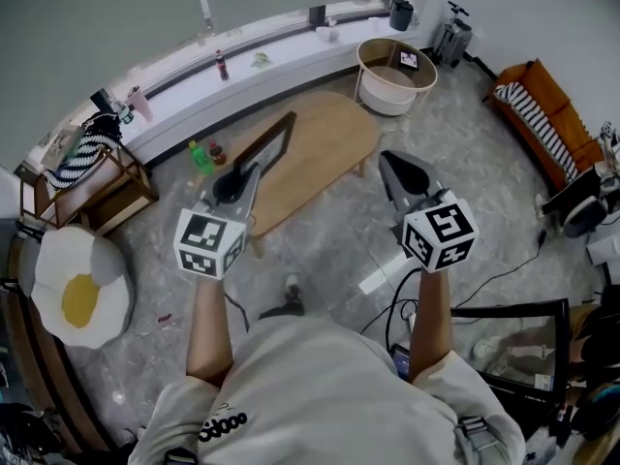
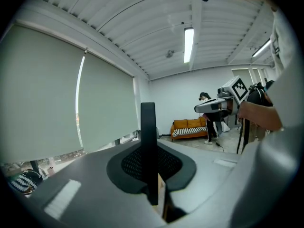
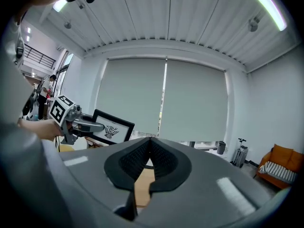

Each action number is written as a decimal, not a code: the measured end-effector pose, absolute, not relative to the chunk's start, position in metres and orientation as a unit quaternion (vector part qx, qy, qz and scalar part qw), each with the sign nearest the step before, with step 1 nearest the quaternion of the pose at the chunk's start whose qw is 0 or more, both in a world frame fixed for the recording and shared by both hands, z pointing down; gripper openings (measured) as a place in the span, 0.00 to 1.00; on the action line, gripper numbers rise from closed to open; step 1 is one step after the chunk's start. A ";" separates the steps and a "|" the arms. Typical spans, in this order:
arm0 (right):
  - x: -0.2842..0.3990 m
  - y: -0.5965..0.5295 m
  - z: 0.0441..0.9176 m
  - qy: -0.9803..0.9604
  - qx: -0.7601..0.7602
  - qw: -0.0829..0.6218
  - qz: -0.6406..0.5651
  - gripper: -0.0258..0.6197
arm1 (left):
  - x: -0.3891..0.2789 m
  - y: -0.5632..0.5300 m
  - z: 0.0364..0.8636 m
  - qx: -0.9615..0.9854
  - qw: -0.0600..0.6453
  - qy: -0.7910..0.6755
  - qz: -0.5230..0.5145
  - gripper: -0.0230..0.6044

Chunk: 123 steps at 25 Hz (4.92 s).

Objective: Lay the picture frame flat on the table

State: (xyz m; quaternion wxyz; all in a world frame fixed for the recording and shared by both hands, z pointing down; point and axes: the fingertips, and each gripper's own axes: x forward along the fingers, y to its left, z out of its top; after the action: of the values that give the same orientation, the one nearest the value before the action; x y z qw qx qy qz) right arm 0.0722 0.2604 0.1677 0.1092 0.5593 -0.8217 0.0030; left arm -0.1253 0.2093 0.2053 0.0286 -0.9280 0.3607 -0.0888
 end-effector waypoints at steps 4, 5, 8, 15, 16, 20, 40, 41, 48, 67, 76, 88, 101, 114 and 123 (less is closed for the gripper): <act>0.066 0.235 0.172 -0.823 0.557 0.112 0.010 0.04 | -0.130 0.183 0.214 -0.928 0.022 0.359 -0.094 0.07; 0.065 0.229 0.174 -0.823 0.557 0.112 0.013 0.04 | -0.130 0.177 0.216 -0.929 0.019 0.358 -0.095 0.07; 0.067 0.210 0.176 -0.818 0.565 0.109 0.017 0.04 | -0.132 0.158 0.221 -0.930 0.011 0.354 -0.095 0.07; 0.057 0.162 0.178 -0.813 0.571 0.112 0.013 0.04 | -0.136 0.110 0.233 -0.931 0.003 0.350 -0.104 0.07; 0.056 0.157 0.180 -0.812 0.572 0.114 0.013 0.04 | -0.137 0.103 0.236 -0.930 0.000 0.353 -0.108 0.07; 0.054 0.135 0.187 -0.808 0.577 0.118 0.014 0.04 | -0.139 0.076 0.245 -0.924 0.004 0.362 -0.120 0.07; 0.071 0.015 0.221 -0.812 0.566 0.131 0.043 0.04 | -0.122 -0.036 0.291 -0.916 -0.037 0.376 -0.136 0.08; 0.074 0.006 0.224 -0.814 0.564 0.131 0.044 0.04 | -0.119 -0.046 0.293 -0.915 -0.039 0.378 -0.136 0.08; 0.105 -0.066 0.252 -0.827 0.540 0.144 0.064 0.04 | -0.083 -0.110 0.314 -0.908 -0.062 0.391 -0.137 0.08; 0.153 -0.257 0.354 -0.850 0.470 0.196 0.135 0.04 | -0.017 -0.287 0.412 -0.885 -0.147 0.408 -0.168 0.07; 0.156 -0.314 0.416 -0.852 0.447 0.209 0.175 0.04 | -0.006 -0.334 0.469 -0.871 -0.193 0.413 -0.182 0.07; 0.170 -0.378 0.501 -0.847 0.417 0.246 0.220 0.04 | 0.012 -0.392 0.558 -0.853 -0.245 0.422 -0.184 0.07; 0.176 -0.395 0.600 -0.829 0.412 0.277 0.259 0.05 | 0.033 -0.398 0.687 -0.830 -0.306 0.404 -0.234 0.07; 0.169 -0.397 0.681 -0.815 0.395 0.296 0.304 0.04 | 0.032 -0.397 0.786 -0.799 -0.368 0.399 -0.261 0.07; 0.173 -0.402 0.710 -0.809 0.386 0.302 0.324 0.05 | 0.043 -0.403 0.816 -0.792 -0.386 0.391 -0.267 0.07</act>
State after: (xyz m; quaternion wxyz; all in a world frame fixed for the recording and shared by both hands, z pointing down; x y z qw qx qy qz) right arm 0.1729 -0.4025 0.7098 0.3025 0.3861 -0.8090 0.3241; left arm 0.0428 -0.4032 0.8159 -0.3861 -0.7915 0.3910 -0.2675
